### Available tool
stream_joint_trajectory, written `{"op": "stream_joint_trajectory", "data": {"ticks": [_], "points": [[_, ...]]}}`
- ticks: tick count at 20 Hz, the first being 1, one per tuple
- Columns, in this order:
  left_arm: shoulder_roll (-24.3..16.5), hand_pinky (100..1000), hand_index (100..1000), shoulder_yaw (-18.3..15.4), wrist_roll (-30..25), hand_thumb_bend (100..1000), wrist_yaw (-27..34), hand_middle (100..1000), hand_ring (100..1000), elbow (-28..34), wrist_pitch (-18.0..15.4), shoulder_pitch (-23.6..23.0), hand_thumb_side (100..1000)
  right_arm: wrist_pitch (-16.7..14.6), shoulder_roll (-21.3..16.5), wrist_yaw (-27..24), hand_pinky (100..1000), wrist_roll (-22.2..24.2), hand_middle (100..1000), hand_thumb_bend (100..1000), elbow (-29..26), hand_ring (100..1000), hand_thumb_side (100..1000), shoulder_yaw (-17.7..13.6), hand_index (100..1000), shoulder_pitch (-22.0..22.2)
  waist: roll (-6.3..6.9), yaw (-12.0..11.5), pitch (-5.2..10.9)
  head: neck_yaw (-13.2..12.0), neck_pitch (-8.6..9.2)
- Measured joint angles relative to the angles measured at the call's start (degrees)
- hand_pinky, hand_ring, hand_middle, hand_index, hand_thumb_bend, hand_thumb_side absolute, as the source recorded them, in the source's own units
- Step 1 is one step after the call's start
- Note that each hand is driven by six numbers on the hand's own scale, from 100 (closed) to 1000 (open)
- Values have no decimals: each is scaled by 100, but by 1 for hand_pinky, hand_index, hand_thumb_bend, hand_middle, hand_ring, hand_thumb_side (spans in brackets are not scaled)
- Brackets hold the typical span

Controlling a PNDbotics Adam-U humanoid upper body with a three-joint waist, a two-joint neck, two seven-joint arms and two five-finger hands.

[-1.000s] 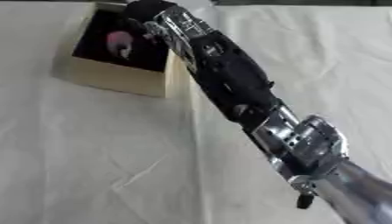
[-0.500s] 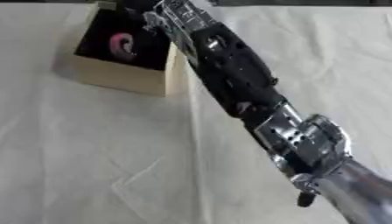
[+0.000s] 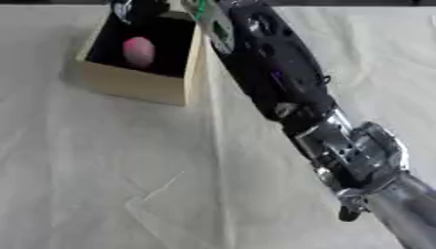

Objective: Pick up objects on the table and place them in the box.

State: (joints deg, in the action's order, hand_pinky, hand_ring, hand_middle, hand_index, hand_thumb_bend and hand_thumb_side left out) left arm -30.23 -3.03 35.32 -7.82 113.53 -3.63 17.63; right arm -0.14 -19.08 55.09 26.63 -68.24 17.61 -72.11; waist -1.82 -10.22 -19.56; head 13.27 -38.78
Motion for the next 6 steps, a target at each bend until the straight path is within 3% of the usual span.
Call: {"op": "stream_joint_trajectory", "data": {"ticks": [6], "points": [[0, 658, 822, -4, 17, 566, -17, 648, 749, 0, 6, -8, 808, 112, -435, -373, 775, 33, 733, 100, -898, 772, 577, 1, 933, 139, 5, 66, 25, -72, -44]]}}
